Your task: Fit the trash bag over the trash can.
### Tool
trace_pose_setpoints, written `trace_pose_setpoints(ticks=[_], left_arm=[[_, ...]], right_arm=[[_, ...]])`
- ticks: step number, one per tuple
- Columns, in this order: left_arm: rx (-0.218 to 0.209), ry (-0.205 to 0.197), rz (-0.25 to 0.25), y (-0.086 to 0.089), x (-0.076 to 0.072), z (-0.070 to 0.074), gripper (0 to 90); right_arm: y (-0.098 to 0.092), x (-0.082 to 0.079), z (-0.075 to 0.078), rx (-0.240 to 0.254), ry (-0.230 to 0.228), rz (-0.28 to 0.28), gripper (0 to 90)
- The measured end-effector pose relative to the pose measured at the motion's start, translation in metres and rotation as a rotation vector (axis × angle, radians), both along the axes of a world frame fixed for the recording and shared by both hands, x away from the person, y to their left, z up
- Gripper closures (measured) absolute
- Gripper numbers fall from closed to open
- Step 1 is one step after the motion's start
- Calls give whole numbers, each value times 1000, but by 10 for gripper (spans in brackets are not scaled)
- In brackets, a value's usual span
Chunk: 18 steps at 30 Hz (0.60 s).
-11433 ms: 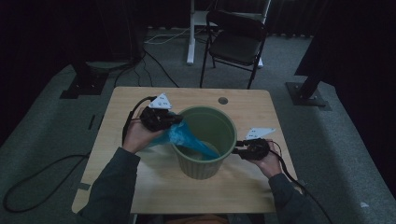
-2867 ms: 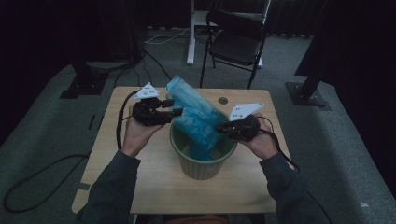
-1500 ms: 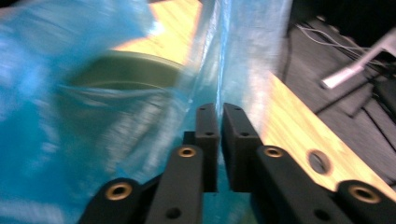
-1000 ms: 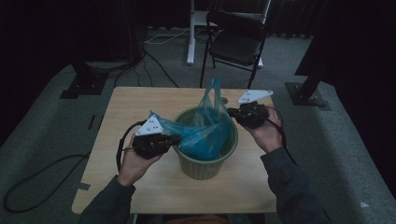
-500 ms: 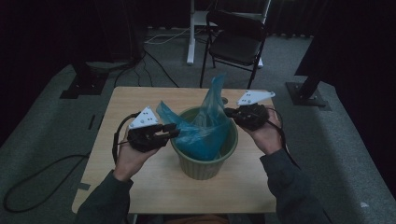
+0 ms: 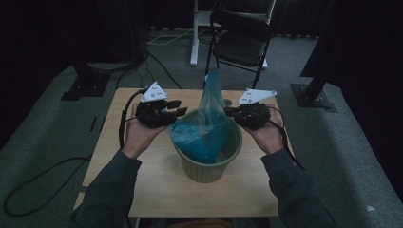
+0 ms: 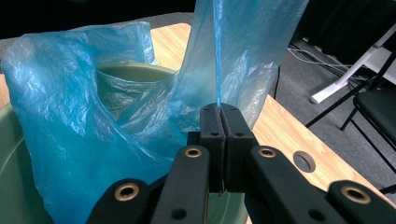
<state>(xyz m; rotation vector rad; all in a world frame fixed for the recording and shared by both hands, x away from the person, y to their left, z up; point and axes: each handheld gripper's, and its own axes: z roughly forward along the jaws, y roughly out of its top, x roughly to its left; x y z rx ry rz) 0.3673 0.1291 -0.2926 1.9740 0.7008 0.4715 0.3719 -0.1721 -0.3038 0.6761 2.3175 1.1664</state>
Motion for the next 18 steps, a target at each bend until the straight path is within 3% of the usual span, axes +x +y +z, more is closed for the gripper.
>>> trace_pose_setpoints(ticks=[5, 10, 14, 16, 18], left_arm=[[46, 54, -18, -15, 19, -6, 556], [59, 109, -47, -28, 34, -18, 505], [62, 178, -67, -35, 50, -28, 460], [63, 234, -71, -38, 58, -34, 438], [73, 259, -68, -42, 63, -38, 427]], right_arm=[[1, 1, 1, 9, -5, 5, 890], [2, 1, 3, 8, -13, 11, 890], [3, 1, 4, 9, -17, 15, 890], [3, 1, 4, 9, -17, 12, 890], [3, 2, 4, 10, -17, 14, 890]])
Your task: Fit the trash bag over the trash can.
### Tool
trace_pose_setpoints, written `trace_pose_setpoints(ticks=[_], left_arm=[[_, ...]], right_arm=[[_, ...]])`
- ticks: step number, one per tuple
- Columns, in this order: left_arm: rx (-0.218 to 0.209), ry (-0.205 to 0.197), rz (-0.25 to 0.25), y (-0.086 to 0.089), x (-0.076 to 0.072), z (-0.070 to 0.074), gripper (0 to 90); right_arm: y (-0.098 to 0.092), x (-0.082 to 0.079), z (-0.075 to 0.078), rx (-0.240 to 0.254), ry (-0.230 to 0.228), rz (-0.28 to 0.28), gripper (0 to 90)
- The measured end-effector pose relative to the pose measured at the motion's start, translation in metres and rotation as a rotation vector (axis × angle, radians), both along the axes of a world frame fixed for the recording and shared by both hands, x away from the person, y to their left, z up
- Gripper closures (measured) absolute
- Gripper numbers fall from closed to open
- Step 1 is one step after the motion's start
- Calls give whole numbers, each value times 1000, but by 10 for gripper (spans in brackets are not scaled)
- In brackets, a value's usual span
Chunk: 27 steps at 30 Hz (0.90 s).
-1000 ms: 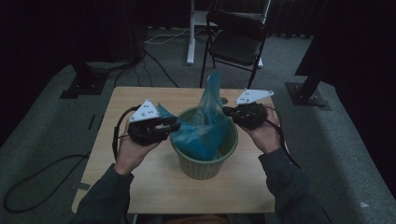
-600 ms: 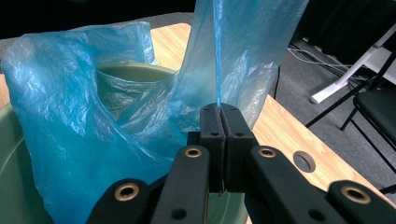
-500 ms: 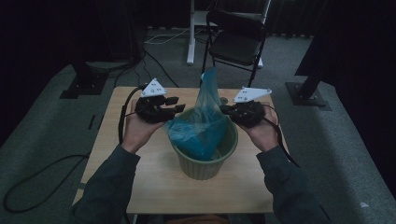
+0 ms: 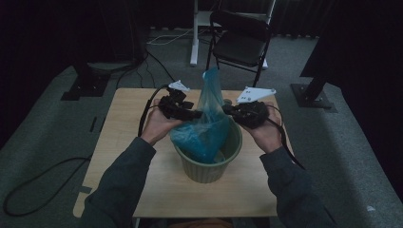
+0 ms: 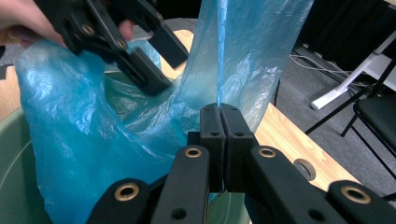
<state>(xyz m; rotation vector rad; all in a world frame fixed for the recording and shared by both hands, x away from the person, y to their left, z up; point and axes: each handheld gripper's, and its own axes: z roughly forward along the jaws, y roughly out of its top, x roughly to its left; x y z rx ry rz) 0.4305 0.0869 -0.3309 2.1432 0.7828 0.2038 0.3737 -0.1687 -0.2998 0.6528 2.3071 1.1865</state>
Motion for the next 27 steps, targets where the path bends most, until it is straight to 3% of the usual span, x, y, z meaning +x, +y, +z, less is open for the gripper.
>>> trace_pose_setpoints(ticks=[3, 4, 7, 10, 13, 17, 22, 27], left_arm=[[29, 15, 14, -5, 3, -5, 467], [43, 15, 19, -5, 4, -6, 592], [61, -3, 50, -3, 4, -6, 795], [71, -30, 95, 3, 6, -4, 895], [90, -33, 111, 8, 9, -5, 897], [55, -36, 86, 8, 12, -8, 878], [-10, -46, 40, 3, 14, -7, 657], [-38, -58, -1, -2, 15, -4, 549]], right_arm=[[0, 1, -1, -3, 1, 0, 890], [0, 1, -1, -5, 3, -4, 889], [-3, 3, -2, -13, 7, -18, 890], [-7, 6, -6, -28, 19, -41, 889], [-11, 10, -12, -33, 35, -54, 889], [-13, 11, -16, -27, 41, -58, 889], [-11, 7, -9, -17, 17, -40, 889], [-8, 4, -3, -12, 1, -26, 889]])
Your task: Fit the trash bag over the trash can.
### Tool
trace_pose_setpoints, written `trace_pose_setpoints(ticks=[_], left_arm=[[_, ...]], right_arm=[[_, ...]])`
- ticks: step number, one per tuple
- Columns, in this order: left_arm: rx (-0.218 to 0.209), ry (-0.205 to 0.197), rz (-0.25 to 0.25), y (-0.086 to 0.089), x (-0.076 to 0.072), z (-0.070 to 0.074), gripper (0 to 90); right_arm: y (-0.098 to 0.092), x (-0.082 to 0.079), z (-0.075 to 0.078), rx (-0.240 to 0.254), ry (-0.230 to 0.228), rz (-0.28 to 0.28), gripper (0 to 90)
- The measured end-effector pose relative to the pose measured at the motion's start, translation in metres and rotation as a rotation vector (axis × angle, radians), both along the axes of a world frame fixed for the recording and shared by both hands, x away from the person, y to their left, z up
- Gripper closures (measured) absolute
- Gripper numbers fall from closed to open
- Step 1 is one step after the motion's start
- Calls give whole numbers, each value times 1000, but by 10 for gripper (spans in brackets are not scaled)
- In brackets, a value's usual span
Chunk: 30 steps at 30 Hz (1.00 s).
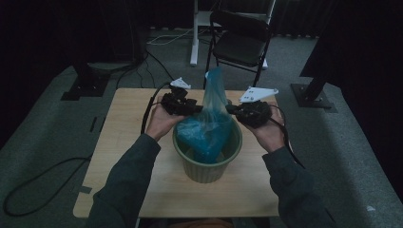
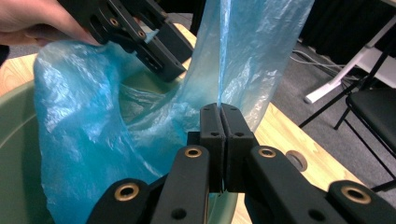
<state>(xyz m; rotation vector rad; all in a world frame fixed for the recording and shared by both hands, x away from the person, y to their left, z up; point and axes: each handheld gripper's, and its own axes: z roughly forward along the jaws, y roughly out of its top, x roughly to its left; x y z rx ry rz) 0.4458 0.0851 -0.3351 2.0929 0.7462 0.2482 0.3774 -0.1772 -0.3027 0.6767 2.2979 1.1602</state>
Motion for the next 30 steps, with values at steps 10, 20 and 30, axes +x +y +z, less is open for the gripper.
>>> trace_pose_setpoints(ticks=[10, 20, 30], left_arm=[[34, -28, 5, -13, 1, 0, 777], [66, -50, 93, -3, 5, 1, 899], [135, -17, 217, 18, 18, -8, 899]], right_arm=[[2, 0, 1, 9, -5, 6, 889], [-2, 3, 1, -15, -6, -32, 889], [-19, 23, -27, -64, 62, -130, 889]])
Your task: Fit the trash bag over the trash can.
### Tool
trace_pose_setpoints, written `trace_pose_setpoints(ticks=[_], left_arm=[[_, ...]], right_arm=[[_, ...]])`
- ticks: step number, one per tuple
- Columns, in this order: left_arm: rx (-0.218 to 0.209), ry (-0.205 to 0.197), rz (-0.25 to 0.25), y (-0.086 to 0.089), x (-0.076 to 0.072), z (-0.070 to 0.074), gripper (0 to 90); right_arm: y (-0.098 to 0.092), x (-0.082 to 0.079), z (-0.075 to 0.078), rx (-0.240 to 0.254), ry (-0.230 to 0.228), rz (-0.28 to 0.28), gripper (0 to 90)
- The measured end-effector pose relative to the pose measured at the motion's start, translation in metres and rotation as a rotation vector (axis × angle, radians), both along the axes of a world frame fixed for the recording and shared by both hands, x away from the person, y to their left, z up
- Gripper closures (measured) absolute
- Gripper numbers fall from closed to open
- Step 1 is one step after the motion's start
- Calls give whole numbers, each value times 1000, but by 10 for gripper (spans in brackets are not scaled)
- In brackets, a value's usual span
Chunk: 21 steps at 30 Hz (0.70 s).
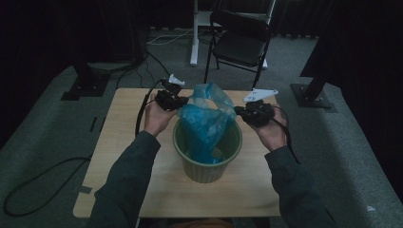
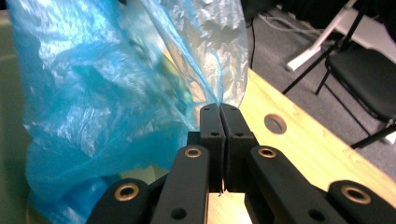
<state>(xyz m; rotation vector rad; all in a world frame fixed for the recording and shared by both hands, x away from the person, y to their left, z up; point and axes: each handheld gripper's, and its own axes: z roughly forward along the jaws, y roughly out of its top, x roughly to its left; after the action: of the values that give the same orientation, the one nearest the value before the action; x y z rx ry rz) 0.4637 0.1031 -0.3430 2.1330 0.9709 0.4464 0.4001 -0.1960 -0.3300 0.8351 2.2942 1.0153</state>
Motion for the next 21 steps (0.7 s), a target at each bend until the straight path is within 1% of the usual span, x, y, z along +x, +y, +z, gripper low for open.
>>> trace_pose_setpoints(ticks=[1, 4, 5, 6, 7, 8, 9, 10, 11, 12, 13, 14, 15, 16, 17, 18, 19, 20, 21], left_arm=[[7, 13, 4, 2, 2, -3, 899], [2, 23, 11, 4, 4, -7, 899], [-1, 40, 15, 6, 5, -11, 899], [-1, 40, 15, 6, 5, -11, 899], [-2, 63, 15, 10, 7, -19, 899], [-2, 63, 15, 10, 7, -19, 899], [-7, 86, 10, 13, 8, -25, 899], [-7, 86, 10, 13, 8, -25, 898], [-30, 103, 2, 17, 9, -29, 899], [-30, 103, 2, 17, 9, -29, 899], [-33, 117, -4, 18, 9, -33, 899], [-33, 117, -4, 18, 9, -33, 898], [-28, 131, -11, 18, 10, -36, 898], [-28, 131, -11, 18, 10, -36, 898], [-19, 138, -17, 16, 9, -38, 898], [-19, 138, -17, 16, 9, -38, 897], [-8, 143, -25, 14, 9, -40, 897], [-8, 143, -25, 14, 9, -40, 896], [-2, 147, -31, 13, 9, -41, 895]], right_arm=[[-3, 4, -5, -1, 14, -6, 889], [-6, 8, -12, -2, 40, -15, 889], [-7, 10, -14, 0, 47, -14, 889], [-7, 10, -14, 0, 47, -14, 889], [-10, 12, -20, 9, 71, -18, 889], [-10, 12, -20, 9, 71, -18, 889], [-12, 14, -26, 17, 92, -21, 889], [-12, 14, -26, 17, 92, -21, 889], [-14, 16, -31, 30, 116, -10, 889], [-14, 16, -33, 33, 126, -10, 889], [-14, 17, -35, 35, 138, -7, 889], [-14, 17, -35, 35, 138, -7, 889], [-14, 19, -39, 43, 156, -1, 889], [-14, 19, -39, 43, 156, -1, 889], [-14, 20, -43, 50, 176, 1, 889], [-14, 20, -43, 50, 176, 1, 889], [-14, 21, -47, 50, 203, 5, 889], [-14, 21, -47, 50, 203, 5, 889], [-14, 23, -52, 49, 222, 9, 889]])
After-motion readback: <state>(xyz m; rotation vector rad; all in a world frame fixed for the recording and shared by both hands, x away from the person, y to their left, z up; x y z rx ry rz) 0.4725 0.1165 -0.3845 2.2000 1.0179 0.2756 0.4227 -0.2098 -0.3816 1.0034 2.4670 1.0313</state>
